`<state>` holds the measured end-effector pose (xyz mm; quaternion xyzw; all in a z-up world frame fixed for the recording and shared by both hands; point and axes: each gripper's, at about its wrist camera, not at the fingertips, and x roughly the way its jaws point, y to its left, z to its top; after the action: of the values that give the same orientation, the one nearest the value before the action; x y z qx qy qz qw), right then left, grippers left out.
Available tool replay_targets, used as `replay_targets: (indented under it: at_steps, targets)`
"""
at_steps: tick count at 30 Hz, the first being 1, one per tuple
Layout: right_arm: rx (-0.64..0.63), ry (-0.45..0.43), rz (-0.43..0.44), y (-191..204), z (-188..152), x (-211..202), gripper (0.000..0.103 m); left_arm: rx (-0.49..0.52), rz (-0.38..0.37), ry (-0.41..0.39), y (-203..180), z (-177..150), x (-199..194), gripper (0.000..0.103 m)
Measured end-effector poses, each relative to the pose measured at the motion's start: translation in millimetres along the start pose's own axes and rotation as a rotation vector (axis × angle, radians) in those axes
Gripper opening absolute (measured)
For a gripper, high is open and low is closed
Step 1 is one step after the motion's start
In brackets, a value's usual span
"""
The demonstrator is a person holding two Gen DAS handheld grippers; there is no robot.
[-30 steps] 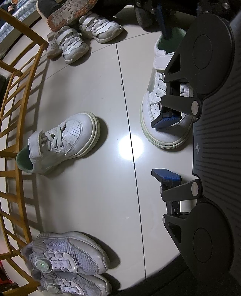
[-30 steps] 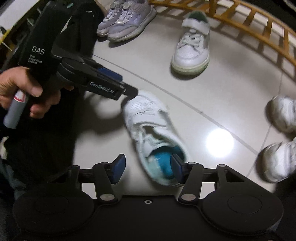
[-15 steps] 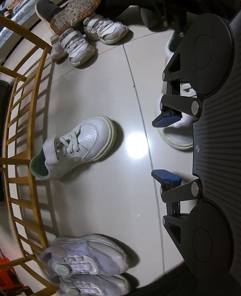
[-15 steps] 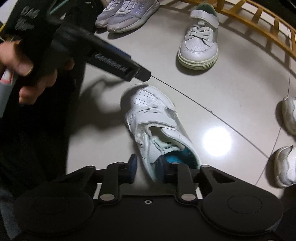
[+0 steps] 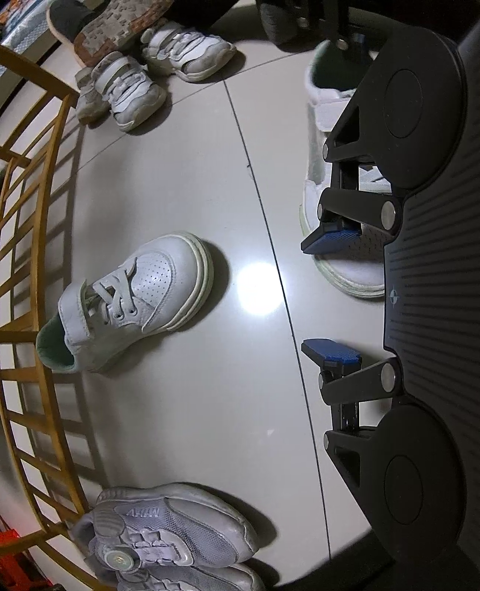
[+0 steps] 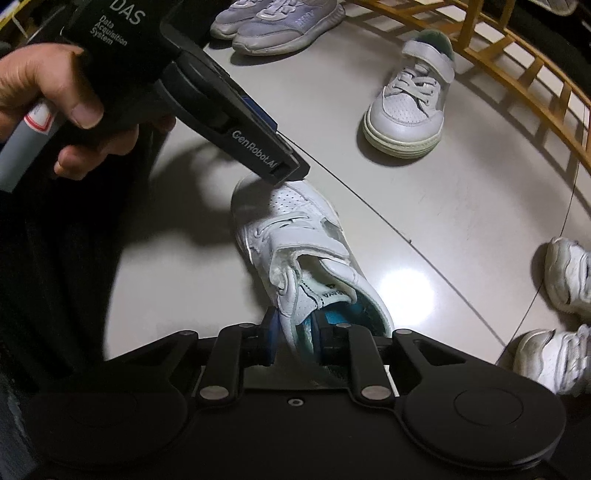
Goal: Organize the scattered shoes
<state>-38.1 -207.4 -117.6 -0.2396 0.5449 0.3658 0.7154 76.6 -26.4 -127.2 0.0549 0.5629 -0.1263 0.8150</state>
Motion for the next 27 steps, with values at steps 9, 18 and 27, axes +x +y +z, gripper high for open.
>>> replay_targets:
  at_steps: [9, 18, 27]
  targets:
    - [0.022, 0.001, -0.033, -16, 0, -1, 0.020, 0.029, -0.004, 0.021, 0, -8, -2, 0.052]
    - [0.075, -0.010, 0.033, -31, 2, -2, 0.042, 0.036, -0.003, 0.025, -1, -10, -3, 0.053]
    - [0.257, -0.030, 0.149, -52, 1, 1, 0.057, 0.046, -0.001, 0.018, -3, -2, -4, 0.053]
